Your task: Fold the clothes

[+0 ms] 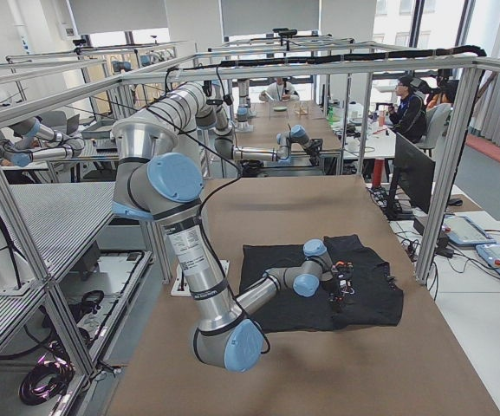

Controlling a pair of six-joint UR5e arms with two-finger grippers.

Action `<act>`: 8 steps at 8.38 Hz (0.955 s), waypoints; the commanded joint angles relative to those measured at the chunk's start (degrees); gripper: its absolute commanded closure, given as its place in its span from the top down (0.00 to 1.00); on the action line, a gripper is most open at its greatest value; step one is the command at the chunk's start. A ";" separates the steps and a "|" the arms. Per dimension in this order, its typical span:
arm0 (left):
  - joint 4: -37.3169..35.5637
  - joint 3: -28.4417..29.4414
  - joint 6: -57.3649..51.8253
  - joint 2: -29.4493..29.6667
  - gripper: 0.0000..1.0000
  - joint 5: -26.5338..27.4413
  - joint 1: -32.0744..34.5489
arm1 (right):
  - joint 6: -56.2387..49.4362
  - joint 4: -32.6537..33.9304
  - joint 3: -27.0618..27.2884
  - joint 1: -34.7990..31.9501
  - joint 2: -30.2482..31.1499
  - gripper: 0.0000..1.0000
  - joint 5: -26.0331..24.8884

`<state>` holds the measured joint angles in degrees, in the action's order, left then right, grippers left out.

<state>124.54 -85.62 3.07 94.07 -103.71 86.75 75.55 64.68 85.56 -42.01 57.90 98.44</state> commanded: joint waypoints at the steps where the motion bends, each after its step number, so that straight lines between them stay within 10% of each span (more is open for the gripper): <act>1: 0.18 -0.07 0.00 -0.37 0.94 0.00 0.00 | 0.12 -1.74 -1.45 -0.18 -0.07 0.94 0.00; 8: 1.50 -0.07 0.09 -1.08 0.94 0.09 0.09 | 0.83 -3.42 -2.07 0.52 0.63 0.94 0.08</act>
<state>125.83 -85.75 3.14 93.05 -103.63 86.83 76.26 61.41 83.50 -41.70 58.46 98.53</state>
